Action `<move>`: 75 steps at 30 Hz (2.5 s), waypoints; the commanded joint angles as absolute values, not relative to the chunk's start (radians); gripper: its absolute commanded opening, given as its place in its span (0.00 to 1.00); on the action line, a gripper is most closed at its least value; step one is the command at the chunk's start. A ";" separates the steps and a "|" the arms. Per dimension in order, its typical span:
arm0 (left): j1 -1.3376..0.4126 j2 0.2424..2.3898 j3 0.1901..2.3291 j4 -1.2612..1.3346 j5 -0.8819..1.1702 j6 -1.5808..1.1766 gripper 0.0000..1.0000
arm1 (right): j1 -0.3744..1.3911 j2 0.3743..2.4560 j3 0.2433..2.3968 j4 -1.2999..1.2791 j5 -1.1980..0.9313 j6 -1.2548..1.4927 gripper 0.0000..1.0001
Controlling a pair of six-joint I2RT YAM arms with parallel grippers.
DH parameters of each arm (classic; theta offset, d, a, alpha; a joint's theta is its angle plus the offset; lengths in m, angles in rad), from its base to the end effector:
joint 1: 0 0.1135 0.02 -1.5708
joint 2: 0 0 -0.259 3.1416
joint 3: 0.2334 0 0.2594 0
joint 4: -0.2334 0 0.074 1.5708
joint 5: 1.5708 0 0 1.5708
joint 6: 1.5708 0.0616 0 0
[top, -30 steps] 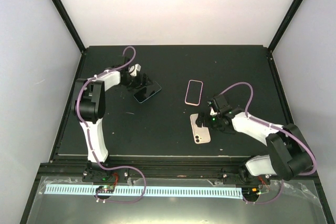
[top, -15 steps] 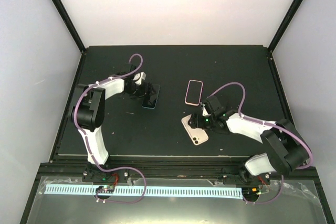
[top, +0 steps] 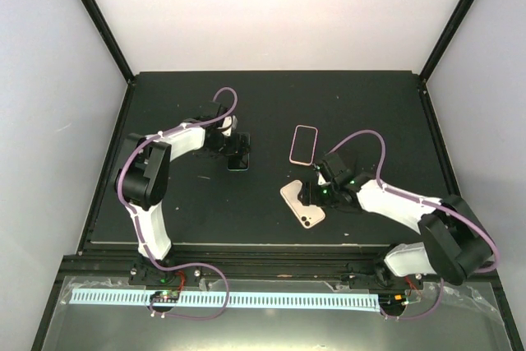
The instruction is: Put the phone into the phone case
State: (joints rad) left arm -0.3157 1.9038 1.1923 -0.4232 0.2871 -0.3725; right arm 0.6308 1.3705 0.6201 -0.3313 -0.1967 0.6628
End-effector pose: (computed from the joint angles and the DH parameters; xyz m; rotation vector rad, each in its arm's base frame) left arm 0.3664 -0.1380 0.1183 0.0100 2.7706 -0.5838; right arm 0.2005 0.1614 0.1205 -0.0241 2.7984 0.6410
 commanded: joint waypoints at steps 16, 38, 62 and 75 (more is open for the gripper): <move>-0.325 1.947 1.217 -0.529 0.211 -0.380 0.92 | 0.701 1.133 0.515 -0.480 -0.143 0.774 0.68; -0.324 1.971 1.262 -0.539 0.185 -0.393 0.92 | 0.718 0.811 0.226 -0.174 -0.077 1.213 0.73; -0.361 2.049 1.379 -0.566 0.073 -0.385 0.96 | 0.715 1.355 0.545 0.117 -0.124 0.884 0.68; -0.408 2.119 1.443 -0.668 -0.031 -0.409 0.97 | 0.716 1.150 0.569 -0.145 0.026 0.840 0.72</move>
